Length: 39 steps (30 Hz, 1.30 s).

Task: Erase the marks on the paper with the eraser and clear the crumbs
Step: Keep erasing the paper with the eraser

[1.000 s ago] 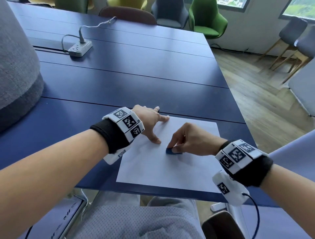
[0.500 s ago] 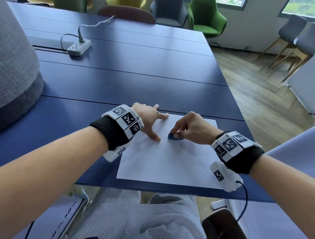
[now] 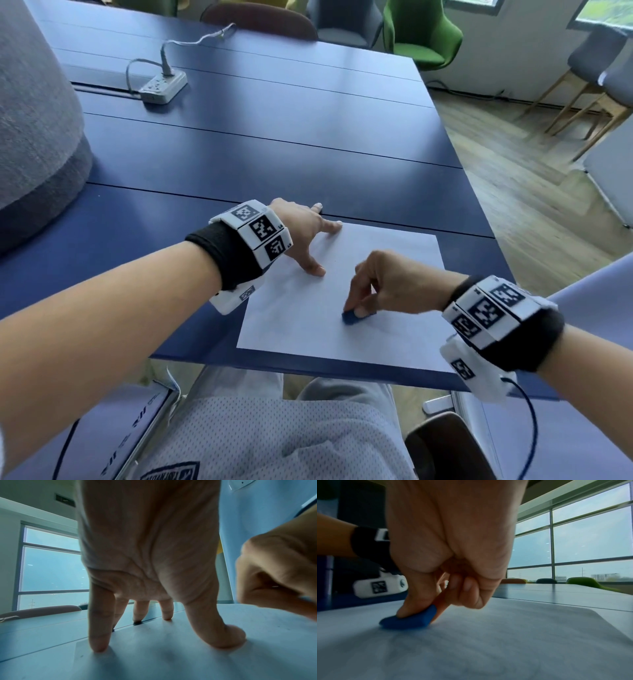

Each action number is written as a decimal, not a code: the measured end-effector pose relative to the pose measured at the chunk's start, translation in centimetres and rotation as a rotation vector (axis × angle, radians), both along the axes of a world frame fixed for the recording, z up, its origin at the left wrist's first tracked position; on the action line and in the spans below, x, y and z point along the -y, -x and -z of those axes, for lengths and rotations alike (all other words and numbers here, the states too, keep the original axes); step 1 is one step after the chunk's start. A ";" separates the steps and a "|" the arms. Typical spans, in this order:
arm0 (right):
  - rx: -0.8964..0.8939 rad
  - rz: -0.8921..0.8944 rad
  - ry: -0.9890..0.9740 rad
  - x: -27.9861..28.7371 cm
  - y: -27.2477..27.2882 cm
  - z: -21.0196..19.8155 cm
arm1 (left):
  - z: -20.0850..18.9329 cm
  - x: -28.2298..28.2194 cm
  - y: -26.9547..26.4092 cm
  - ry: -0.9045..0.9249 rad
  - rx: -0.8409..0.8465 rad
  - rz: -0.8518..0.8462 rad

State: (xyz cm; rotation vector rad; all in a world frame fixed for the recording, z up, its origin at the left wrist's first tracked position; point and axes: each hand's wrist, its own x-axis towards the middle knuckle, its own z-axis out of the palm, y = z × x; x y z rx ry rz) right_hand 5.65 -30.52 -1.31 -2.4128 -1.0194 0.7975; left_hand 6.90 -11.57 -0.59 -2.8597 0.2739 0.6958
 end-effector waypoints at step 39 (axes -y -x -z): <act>0.095 -0.012 -0.119 -1.0 2.0 0.4 | 0.0 0.1 -0.1 -0.024 0.003 0.004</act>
